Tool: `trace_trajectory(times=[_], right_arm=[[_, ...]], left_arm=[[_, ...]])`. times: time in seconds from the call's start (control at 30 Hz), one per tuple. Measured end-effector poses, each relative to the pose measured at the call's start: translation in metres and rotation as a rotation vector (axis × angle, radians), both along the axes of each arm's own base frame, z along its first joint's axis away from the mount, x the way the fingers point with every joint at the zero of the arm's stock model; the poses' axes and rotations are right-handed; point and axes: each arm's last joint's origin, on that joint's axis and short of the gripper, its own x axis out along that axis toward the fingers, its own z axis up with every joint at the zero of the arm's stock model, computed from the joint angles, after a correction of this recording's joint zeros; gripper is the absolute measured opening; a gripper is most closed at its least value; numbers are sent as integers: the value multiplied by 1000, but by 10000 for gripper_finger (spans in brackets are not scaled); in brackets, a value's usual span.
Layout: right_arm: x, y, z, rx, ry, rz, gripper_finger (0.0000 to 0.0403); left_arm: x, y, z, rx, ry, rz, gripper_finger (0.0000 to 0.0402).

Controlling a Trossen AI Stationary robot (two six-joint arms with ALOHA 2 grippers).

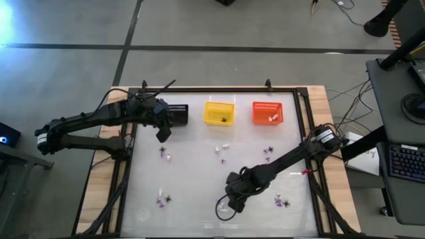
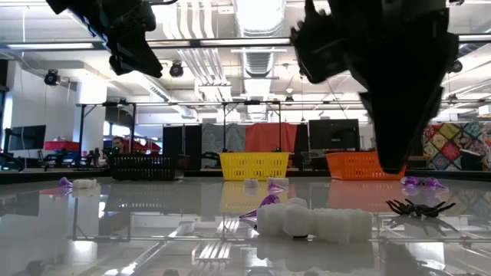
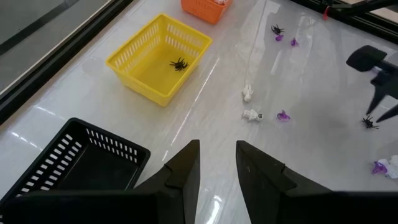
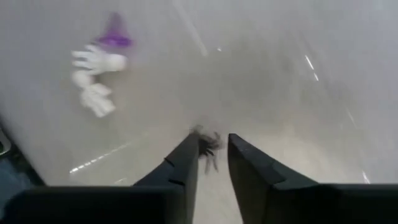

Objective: Sort Halloween decoration
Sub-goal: Put the black spider toy into the yellow bin

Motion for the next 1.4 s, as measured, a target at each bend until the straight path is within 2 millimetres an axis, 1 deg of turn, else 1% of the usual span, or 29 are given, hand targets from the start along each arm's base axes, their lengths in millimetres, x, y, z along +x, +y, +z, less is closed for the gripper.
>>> trace_trajectory(times=[0.23, 0.4, 0.63, 0.83, 1.0, 1.1, 1.17, 1.27, 1.4], right_arm=[[0, 1, 0, 38, 21, -41, 153], [-1, 3, 0, 66, 36, -63, 181], [5, 7, -9, 81, 14, -70, 189], [8, 8, -26, 66, 53, -83, 189], [8, 10, -33, 60, 74, -87, 189], [7, 10, -34, 57, 88, -106, 182], [6, 9, -34, 51, 112, -134, 168], [3, 9, -35, 51, 149, -156, 134], [2, 9, -36, 54, 159, -164, 74]], left_arm=[[0, 0, 0, 0, 0, 0, 86], [0, 0, 0, 0, 0, 0, 86], [0, 0, 0, 1, 0, -1, 86], [0, 0, 0, 1, 0, -1, 86], [0, 0, 0, 1, 1, -1, 86], [0, 0, 0, 1, 1, -1, 86], [0, 0, 0, 1, 1, -1, 86], [0, 0, 0, 1, 1, -1, 86], [0, 0, 0, 0, 1, -1, 86]])
